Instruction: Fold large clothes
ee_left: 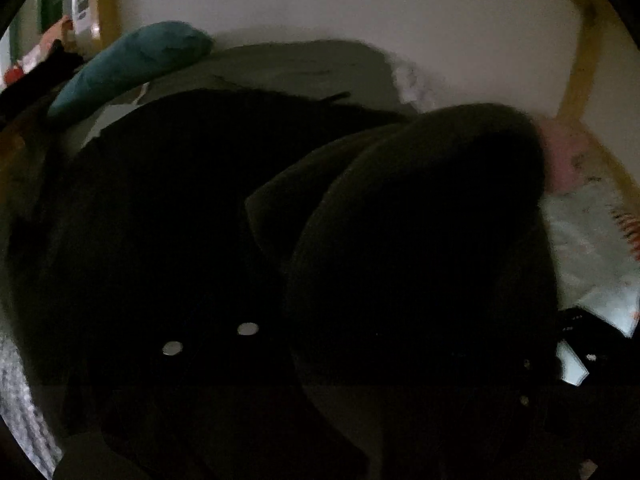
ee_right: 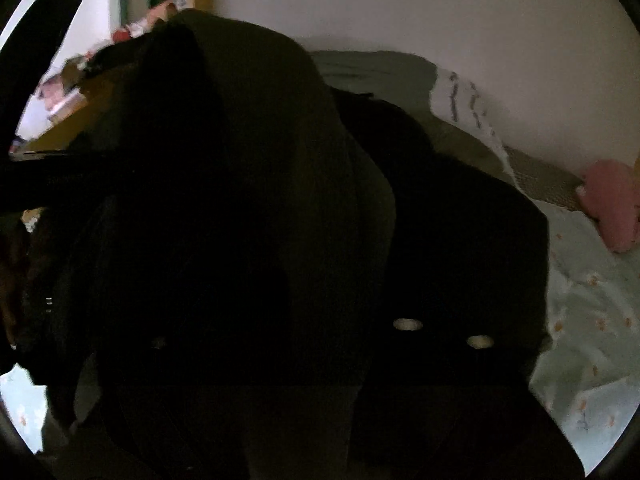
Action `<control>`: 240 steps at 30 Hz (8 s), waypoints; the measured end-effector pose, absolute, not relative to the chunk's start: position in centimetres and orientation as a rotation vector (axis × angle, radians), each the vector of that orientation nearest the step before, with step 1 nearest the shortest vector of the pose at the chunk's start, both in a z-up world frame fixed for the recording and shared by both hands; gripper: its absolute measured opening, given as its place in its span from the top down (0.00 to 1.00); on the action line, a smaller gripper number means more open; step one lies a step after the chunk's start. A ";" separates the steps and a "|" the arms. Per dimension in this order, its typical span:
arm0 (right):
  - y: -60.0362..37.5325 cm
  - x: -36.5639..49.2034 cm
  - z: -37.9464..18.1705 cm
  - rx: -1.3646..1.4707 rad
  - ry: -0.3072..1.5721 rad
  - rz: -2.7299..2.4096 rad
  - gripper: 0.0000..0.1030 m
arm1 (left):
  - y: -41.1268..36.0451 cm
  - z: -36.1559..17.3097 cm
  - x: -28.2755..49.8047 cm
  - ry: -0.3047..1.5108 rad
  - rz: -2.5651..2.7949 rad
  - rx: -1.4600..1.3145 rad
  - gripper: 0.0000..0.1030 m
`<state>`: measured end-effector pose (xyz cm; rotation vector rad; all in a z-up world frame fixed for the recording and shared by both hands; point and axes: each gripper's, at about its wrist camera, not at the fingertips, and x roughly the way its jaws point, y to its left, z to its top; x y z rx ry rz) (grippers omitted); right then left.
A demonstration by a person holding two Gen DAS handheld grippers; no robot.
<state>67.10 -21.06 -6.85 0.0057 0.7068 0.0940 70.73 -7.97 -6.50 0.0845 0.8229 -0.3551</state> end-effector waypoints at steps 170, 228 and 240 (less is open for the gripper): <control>-19.9 13.5 -16.8 -0.045 0.861 0.184 0.03 | 5.3 -23.3 11.3 0.766 -0.349 0.107 0.06; -35.4 12.8 -26.1 0.489 1.007 0.344 0.19 | 11.1 -33.4 18.8 1.112 -0.660 -0.488 0.07; -38.6 14.5 -26.8 0.391 1.071 0.135 0.11 | 7.7 -34.2 17.5 1.086 -0.520 -0.125 0.06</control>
